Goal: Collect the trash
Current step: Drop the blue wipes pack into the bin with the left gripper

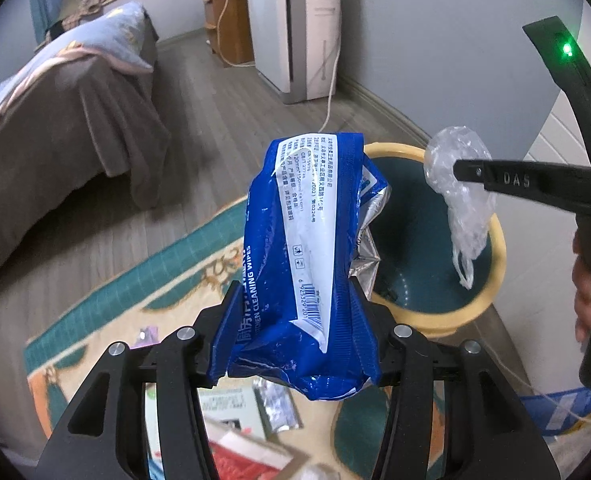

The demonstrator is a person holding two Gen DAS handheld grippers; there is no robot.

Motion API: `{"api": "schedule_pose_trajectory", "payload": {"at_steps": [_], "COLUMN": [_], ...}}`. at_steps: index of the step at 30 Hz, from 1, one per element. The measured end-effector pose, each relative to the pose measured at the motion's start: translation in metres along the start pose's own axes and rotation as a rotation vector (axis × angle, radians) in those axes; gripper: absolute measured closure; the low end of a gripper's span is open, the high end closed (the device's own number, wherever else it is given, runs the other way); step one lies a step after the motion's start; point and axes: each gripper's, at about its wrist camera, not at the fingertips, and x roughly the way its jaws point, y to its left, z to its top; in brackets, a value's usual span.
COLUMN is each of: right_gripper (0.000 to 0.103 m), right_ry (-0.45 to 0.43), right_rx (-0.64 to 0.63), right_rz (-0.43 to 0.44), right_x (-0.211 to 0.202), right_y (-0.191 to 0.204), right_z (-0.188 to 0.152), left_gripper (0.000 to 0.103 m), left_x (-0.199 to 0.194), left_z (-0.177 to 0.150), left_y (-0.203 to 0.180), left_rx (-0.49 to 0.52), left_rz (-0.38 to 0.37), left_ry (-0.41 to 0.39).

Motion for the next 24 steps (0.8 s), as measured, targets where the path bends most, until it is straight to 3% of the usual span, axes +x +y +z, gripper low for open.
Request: {"api": "schedule_pose_trajectory", "payload": {"at_steps": [7, 11, 14, 18, 22, 24], "right_gripper": [0.084, 0.084, 0.083, 0.062, 0.043, 0.023], "right_ry": [0.047, 0.031, 0.016, 0.009, -0.005, -0.018], "right_rx": [0.054, 0.081, 0.086, 0.102, 0.099, 0.083], "right_rz": [-0.042, -0.023, -0.017, -0.012, -0.006, 0.001], "right_x": [0.018, 0.014, 0.012, 0.011, 0.010, 0.006], "right_y": [-0.019, -0.021, -0.019, -0.022, -0.019, -0.013], "right_z": [-0.004, -0.002, 0.001, 0.002, 0.004, 0.005], "left_gripper": [0.049, 0.048, 0.041, 0.026, 0.019, 0.012], "left_x": [0.021, 0.031, 0.031, 0.028, 0.026, 0.024], "left_z": [0.014, 0.019, 0.025, 0.030, 0.027, 0.025], "left_y": [-0.026, -0.039, -0.043, -0.044, -0.039, -0.036], "left_rx": [0.076, 0.093, 0.090, 0.083, 0.074, 0.065], "left_rz": [0.008, -0.006, -0.027, -0.044, -0.023, -0.005], "left_ry": [0.008, 0.005, -0.022, -0.047, -0.053, -0.058]}}
